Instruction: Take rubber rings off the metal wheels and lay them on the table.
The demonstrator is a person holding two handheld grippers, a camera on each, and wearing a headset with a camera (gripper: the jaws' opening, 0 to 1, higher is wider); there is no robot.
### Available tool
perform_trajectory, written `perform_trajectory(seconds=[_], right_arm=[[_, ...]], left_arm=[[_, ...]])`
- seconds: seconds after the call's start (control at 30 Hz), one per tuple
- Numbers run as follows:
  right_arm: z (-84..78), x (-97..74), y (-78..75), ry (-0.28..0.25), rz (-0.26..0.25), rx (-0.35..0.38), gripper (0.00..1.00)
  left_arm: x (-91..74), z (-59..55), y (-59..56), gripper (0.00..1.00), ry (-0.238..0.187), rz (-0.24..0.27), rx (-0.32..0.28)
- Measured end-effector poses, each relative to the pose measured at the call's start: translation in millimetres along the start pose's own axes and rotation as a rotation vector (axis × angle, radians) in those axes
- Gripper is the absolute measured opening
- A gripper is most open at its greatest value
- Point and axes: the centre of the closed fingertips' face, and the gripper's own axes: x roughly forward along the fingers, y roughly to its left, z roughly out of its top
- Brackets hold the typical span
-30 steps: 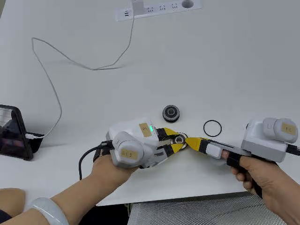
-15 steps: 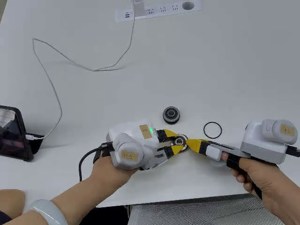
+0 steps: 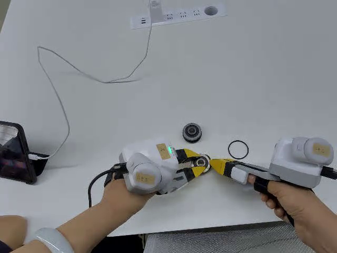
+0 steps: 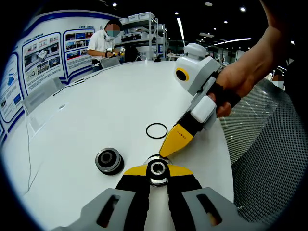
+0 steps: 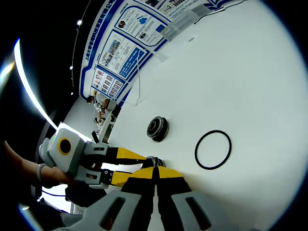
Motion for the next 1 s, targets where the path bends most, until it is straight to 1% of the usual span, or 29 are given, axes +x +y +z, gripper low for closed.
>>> perform_trajectory(seconds=[0.4,1.0], right_arm=[[0.0,-0.3,-1.8,0.002,-0.003,-0.002,0.02],[-1.7,-0.1,7.0,0.003,0.010,0.008,0.01]], left_arm=[[-0.1,0.5,-0.4,0.13,-0.002,0.000,0.001],[-0.8,0.4,-0.8,0.13,-0.005,0.001,-0.003]])
